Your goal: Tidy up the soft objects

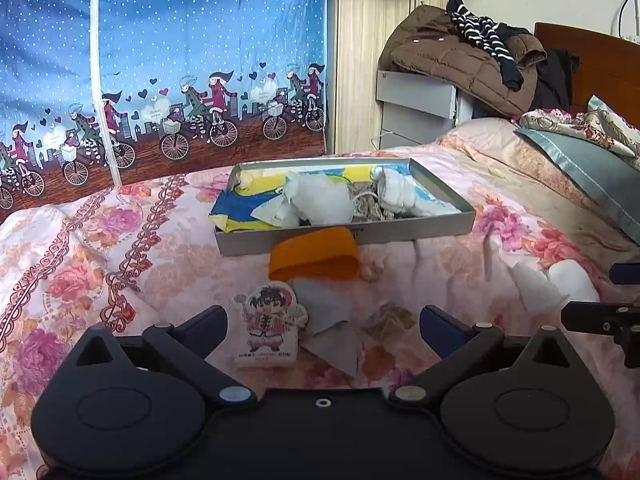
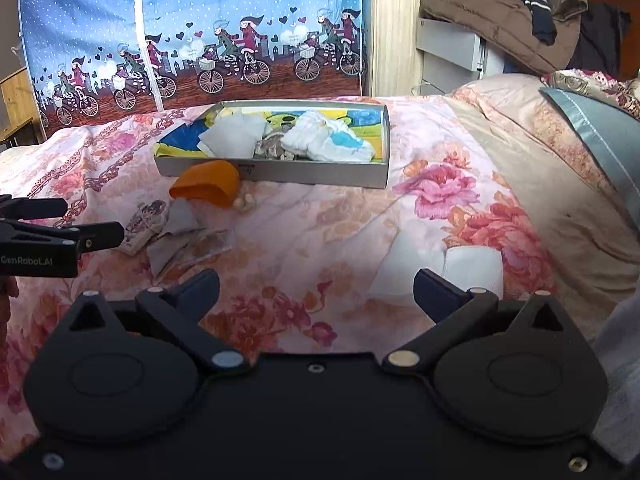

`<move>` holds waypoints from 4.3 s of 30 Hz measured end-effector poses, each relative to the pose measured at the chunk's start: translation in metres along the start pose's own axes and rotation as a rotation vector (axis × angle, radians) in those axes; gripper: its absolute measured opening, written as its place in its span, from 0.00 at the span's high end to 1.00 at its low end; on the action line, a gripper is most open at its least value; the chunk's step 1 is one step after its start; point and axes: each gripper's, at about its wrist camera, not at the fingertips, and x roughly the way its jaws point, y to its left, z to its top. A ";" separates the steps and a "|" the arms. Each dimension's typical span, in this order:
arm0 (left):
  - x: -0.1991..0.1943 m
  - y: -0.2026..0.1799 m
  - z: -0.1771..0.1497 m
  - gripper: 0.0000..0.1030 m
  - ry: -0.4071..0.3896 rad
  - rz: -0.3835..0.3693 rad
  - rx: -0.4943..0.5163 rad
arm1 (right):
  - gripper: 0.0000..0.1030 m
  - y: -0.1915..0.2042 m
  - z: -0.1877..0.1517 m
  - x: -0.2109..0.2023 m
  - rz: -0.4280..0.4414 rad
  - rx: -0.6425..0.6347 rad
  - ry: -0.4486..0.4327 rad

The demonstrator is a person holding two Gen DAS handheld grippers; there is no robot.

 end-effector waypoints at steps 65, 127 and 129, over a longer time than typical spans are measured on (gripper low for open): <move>0.012 0.005 -0.020 0.01 0.112 0.012 0.003 | 0.00 0.010 -0.011 0.018 0.005 0.016 0.049; 0.123 -0.050 -0.011 0.51 0.184 -0.270 0.192 | 0.37 -0.061 -0.026 0.107 -0.155 0.194 0.068; 0.123 -0.050 -0.011 0.60 0.180 -0.273 0.189 | 0.48 -0.060 -0.026 0.106 -0.140 0.194 0.065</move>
